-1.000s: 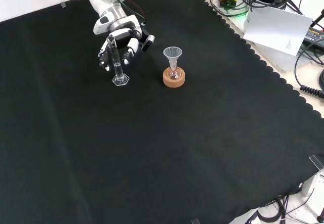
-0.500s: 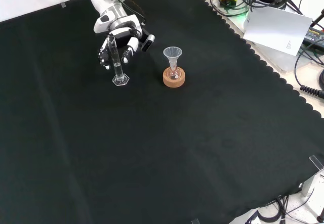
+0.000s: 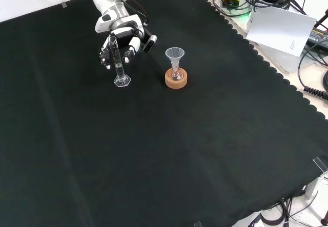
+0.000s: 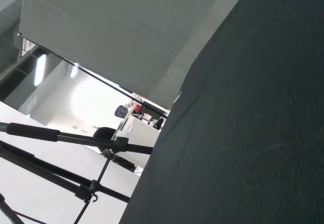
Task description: Pick up the graduated cylinder.
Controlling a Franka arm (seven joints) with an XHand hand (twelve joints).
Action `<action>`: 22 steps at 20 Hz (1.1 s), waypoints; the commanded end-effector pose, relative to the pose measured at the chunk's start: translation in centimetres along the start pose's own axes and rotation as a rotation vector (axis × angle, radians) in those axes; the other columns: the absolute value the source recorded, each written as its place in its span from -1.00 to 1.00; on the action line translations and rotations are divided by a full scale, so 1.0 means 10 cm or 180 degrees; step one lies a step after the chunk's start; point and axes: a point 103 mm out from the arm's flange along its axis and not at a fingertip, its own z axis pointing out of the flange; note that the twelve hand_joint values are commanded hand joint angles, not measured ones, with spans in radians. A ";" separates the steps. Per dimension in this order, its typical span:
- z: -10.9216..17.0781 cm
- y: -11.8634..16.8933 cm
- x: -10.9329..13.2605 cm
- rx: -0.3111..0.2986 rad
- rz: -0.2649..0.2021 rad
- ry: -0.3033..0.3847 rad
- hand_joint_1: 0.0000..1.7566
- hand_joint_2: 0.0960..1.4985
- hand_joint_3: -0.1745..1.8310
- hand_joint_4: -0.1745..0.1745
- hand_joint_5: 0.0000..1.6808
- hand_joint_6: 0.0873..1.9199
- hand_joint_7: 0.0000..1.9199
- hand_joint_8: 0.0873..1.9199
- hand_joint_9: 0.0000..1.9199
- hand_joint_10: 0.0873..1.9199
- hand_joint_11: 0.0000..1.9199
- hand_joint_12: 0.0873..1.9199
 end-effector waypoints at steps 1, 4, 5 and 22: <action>0.01 0.00 0.00 -0.0005 0.0010 0.0012 0.25 0.39 -1.00 -0.02 -0.20 -0.89 -0.32 -0.56 -0.08 -0.70 -0.33 0.17; 0.02 -0.01 -0.02 0.0013 0.0021 0.0013 0.26 0.39 -1.00 -0.02 -0.20 -0.87 -0.31 -0.56 -0.06 -0.71 -0.32 0.16; 0.02 -0.02 -0.03 0.0010 0.0027 0.0015 0.27 0.39 -1.00 -0.02 -0.20 -0.87 -0.31 -0.56 -0.06 -0.71 -0.31 0.16; 0.03 0.00 -0.02 -0.0113 0.0086 -0.0244 0.23 0.55 -0.86 -0.19 0.03 0.13 0.05 -0.54 0.25 -0.83 -0.03 0.00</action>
